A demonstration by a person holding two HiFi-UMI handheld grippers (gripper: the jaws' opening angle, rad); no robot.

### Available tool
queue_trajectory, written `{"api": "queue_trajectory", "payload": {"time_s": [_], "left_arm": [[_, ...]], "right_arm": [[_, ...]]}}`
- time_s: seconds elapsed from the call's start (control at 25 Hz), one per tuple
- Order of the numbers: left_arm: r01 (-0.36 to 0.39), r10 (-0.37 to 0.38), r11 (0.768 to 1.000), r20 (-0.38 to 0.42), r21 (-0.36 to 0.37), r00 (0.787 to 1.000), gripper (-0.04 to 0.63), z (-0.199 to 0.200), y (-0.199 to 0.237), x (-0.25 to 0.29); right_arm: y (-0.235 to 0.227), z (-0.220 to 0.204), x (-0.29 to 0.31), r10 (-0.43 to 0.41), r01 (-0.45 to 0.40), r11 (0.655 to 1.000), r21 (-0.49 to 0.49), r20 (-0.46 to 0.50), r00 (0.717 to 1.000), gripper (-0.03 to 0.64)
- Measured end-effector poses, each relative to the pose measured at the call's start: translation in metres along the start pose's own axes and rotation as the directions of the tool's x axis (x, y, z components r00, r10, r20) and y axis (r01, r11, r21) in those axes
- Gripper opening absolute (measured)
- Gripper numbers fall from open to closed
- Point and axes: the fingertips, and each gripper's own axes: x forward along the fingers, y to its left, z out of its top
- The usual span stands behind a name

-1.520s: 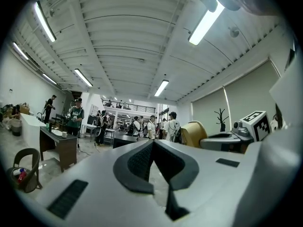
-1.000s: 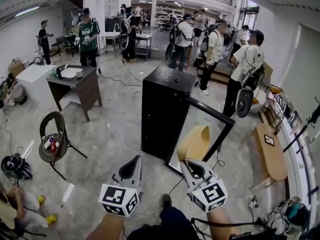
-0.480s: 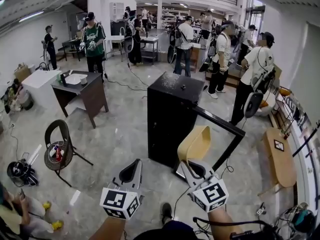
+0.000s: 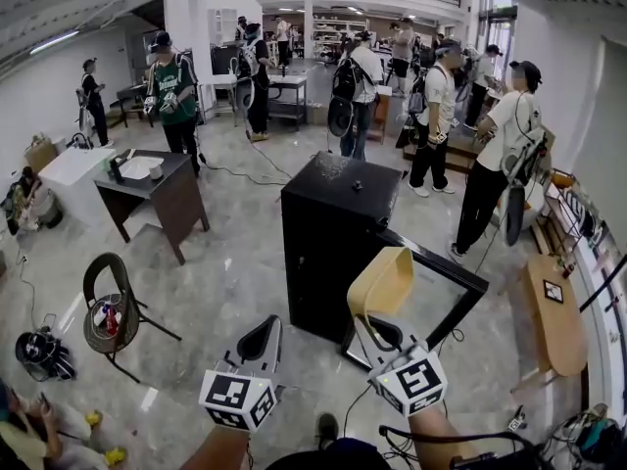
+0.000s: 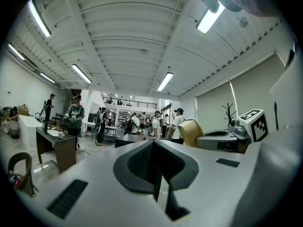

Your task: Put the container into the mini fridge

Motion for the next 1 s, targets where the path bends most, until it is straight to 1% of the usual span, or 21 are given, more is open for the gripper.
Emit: {"api": "queue_trajectory", "payload": {"time_s": [0.16, 0.32, 0.36, 0.48, 0.56, 0.64, 0.8, 0.92, 1.0], "left_arm": [[-0.009, 0.009, 1.000, 0.001, -0.004, 1.000, 0.008, 0.000, 0.006, 0.031], [-0.018, 0.018, 1.000, -0.001, -0.014, 1.000, 0.008, -0.003, 0.014, 0.057], [-0.018, 0.018, 1.000, -0.002, -0.010, 1.000, 0.008, -0.002, 0.016, 0.064], [-0.024, 0.024, 1.000, -0.004, -0.008, 1.000, 0.008, 0.000, 0.020, 0.086], [-0.015, 0.015, 1.000, -0.010, -0.001, 1.000, 0.008, 0.000, 0.017, 0.101], [-0.006, 0.006, 1.000, -0.013, 0.010, 1.000, 0.009, -0.001, 0.013, 0.113], [-0.015, 0.015, 1.000, -0.014, 0.013, 1.000, 0.008, -0.005, 0.014, 0.133], [-0.013, 0.013, 1.000, -0.027, 0.016, 1.000, 0.008, -0.009, 0.022, 0.140], [-0.014, 0.014, 1.000, -0.024, 0.005, 1.000, 0.008, -0.010, 0.029, 0.143]], "right_arm": [[-0.022, -0.002, 0.015, 0.014, -0.014, 1.000, -0.010, -0.004, 1.000, 0.025], [-0.039, -0.002, 0.031, 0.021, -0.022, 0.999, -0.025, -0.063, 0.998, 0.025], [-0.044, -0.002, 0.036, 0.021, -0.023, 0.999, -0.026, -0.058, 0.998, 0.025], [-0.057, -0.001, 0.052, 0.043, -0.043, 0.999, -0.030, -0.005, 0.999, 0.025], [-0.065, -0.003, 0.059, 0.061, -0.060, 0.998, -0.035, 0.021, 0.998, 0.025], [-0.071, -0.006, 0.063, 0.078, -0.077, 0.996, -0.044, 0.025, 0.997, 0.025], [-0.083, -0.011, 0.072, 0.101, -0.100, 0.993, -0.065, 0.022, 0.995, 0.025], [-0.084, -0.014, 0.083, 0.108, -0.106, 0.993, -0.059, 0.018, 0.994, 0.025], [-0.082, -0.014, 0.090, 0.110, -0.109, 0.992, -0.059, 0.015, 0.994, 0.025]]}}
